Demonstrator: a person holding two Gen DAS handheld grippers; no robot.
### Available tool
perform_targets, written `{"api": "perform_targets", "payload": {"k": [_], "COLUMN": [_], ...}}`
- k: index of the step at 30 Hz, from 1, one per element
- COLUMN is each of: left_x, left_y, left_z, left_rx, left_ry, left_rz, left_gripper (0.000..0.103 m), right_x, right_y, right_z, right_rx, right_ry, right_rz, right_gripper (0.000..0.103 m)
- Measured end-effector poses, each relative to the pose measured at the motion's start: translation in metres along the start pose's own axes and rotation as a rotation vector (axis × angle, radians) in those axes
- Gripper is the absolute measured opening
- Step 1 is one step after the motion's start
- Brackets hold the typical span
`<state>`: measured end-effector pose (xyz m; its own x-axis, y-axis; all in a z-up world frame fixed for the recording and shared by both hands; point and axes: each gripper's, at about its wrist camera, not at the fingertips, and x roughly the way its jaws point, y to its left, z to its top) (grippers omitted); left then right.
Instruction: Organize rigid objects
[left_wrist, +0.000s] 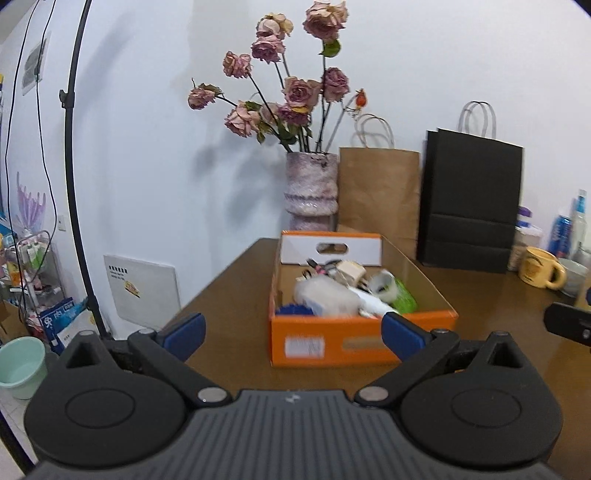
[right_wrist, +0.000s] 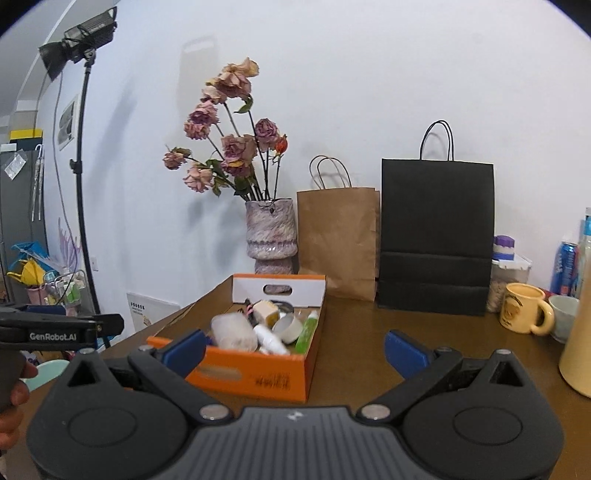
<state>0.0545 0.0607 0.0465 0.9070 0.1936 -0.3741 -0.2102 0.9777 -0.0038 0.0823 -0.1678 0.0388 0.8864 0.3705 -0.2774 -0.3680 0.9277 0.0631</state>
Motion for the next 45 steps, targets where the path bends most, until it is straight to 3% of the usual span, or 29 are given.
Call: {"api": "perform_targets", "payload": {"k": [12, 45], "left_x": [-0.039, -0.047], "left_y": [-0.005, -0.007], "left_z": [-0.043, -0.045], "left_rx": [0.051, 0.053], "left_ry": [0.015, 0.003], "left_rz": [-0.036, -0.036], "left_gripper": [0.103, 0.103], "right_x": [-0.04, -0.042], "right_y": [0.012, 0.014], "right_z": [-0.041, -0.048], "right_rx": [0.009, 0.008], "right_ry": [0.048, 0.07], "right_rz": [-0.036, -0.039], "right_gripper": [0.103, 0.103]}}
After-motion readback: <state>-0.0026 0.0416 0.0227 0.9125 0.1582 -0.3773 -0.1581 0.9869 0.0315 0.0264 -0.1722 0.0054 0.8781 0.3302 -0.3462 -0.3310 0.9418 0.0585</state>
